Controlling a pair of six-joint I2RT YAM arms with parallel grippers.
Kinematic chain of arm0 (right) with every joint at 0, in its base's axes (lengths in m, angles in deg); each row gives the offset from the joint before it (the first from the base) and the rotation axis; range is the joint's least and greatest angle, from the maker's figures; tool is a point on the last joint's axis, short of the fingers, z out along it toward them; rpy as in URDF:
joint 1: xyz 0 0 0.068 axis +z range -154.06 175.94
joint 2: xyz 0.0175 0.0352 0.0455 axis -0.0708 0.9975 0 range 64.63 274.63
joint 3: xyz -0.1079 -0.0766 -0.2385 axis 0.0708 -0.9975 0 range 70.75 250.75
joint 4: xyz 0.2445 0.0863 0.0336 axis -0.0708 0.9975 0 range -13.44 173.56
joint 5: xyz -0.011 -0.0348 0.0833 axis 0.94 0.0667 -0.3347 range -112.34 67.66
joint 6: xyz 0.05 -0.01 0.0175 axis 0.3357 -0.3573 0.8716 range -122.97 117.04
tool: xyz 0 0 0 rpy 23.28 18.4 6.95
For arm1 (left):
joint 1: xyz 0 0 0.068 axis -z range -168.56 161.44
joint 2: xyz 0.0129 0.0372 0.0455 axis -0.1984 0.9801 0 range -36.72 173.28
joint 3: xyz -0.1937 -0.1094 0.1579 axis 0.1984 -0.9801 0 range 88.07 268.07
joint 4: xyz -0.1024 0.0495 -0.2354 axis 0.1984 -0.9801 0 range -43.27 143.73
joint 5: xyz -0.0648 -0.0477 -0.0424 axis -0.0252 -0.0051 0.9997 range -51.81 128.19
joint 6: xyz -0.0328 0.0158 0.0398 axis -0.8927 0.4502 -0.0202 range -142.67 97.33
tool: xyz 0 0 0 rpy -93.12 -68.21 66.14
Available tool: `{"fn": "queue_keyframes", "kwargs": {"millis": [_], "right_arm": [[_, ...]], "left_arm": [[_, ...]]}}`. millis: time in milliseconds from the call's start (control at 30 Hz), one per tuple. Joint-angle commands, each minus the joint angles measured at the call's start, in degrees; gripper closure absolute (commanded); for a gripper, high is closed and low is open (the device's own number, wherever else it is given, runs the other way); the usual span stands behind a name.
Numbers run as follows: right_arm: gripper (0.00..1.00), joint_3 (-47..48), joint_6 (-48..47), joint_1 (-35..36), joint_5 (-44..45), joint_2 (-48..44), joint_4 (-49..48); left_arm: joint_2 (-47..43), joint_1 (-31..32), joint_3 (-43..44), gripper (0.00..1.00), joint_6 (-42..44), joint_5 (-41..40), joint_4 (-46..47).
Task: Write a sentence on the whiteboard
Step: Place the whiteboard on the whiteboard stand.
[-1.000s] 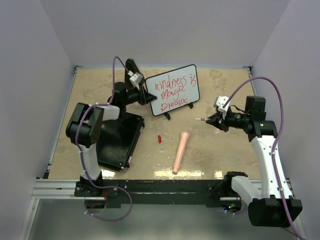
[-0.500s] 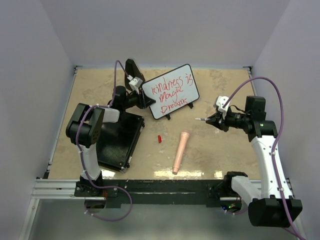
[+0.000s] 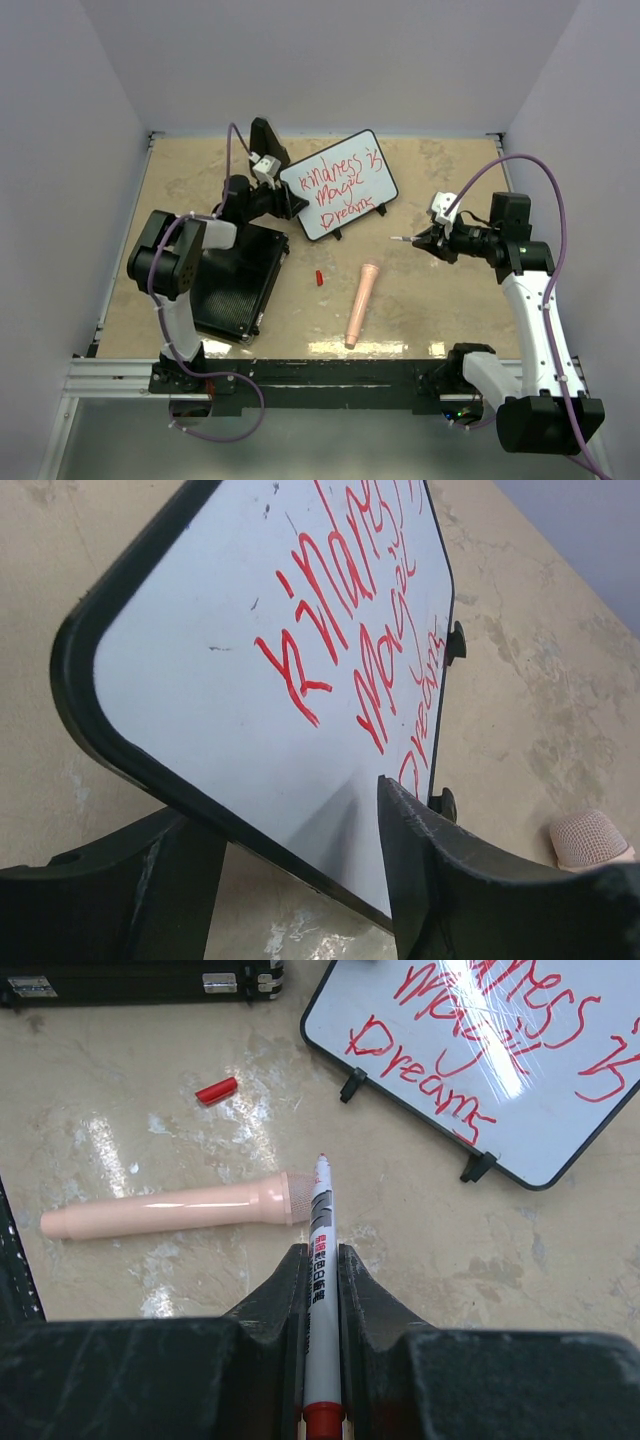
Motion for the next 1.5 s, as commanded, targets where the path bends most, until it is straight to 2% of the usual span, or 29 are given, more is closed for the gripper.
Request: {"fn": "queue_keyframes", "kwargs": {"millis": [0, 200, 300, 333, 533, 567, 600, 733, 900, 1000, 1067, 1133, 1233, 1267, 1367, 1467], "right_arm": [[1.0, -0.3, 1.1, 0.4, 0.0, -0.6, -1.5], [1.0, -0.6, 1.1, 0.4, 0.2, -0.5, -1.8], [1.0, -0.8, 1.2, 0.3, 0.3, -0.5, -2.1], [1.0, -0.8, 1.2, 0.4, 0.4, -0.5, -2.2], [1.0, -1.2, 1.4, 0.4, 0.4, -0.8, -3.0], [1.0, -1.2, 1.5, 0.4, 0.2, -0.8, -3.0], [1.0, -1.1, 1.5, 0.3, 0.2, -0.8, -3.0], [1.0, -1.6, 1.4, 0.4, -0.2, -1.3, -3.2], [1.0, -0.9, 1.4, 0.3, -1.0, -0.3, -3.6], [1.0, -1.2, 0.4, 0.4, -1.0, -1.0, -2.7], [1.0, -1.9, 1.2, 0.5, -0.8, -2.2, -3.7], [1.0, -2.7, 2.1, 0.4, -0.7, -3.8, -4.6], [1.0, -2.6, 2.5, 0.4, -0.4, -4.1, -4.8], [1.0, -2.5, 2.4, 0.5, -0.3, -4.1, -4.5], [1.0, -2.9, 2.5, 0.5, -0.1, -4.7, -4.5], [1.0, -3.3, 3.0, 0.4, 0.0, -5.6, -5.0]], "left_arm": [[-4.1, -0.4, -0.5, 0.34, 1.7, -1.6, 3.6], [-7.3, -0.4, -1.5, 0.22, 0.6, -2.3, 4.5], [-9.7, -0.4, -2.1, 0.2, 0.4, -3.6, 2.7], [-10.5, -0.4, -2.2, 0.17, 0.4, -5.5, 1.8], [-18.3, -0.3, -4.5, 0.14, -0.7, -14.5, -5.5], [-20.5, -0.1, -5.6, 0.06, -1.1, -15.4, -6.6], [-21.4, -0.2, -5.8, 0.02, -1.1, -17.0, -7.6], [-25.6, -0.2, -6.6, 0.0, -0.6, -20.5, -13.1], [-35.8, 1.4, -9.6, 0.0, -1.6, -23.4, -18.4], [-41.1, 6.4, -9.0, 0.0, -3.2, -29.2, -25.0], [-44.2, 10.6, -9.5, 0.0, -7.4, -32.5, -28.8], [-46.0, 12.8, -11.6, 0.0, -12.5, -34.4, -30.3], [-48.9, 20.7, -14.2, 0.0, -14.7, -39.2, -32.8], [-49.3, 25.9, -14.6, 0.0, -14.9, -41.0, -34.8], [-48.2, 33.9, -14.0, 0.03, -16.4, -46.0, -41.4], [-45.8, 41.2, -12.9, 0.04, -17.9, -54.7, -47.6]]}}
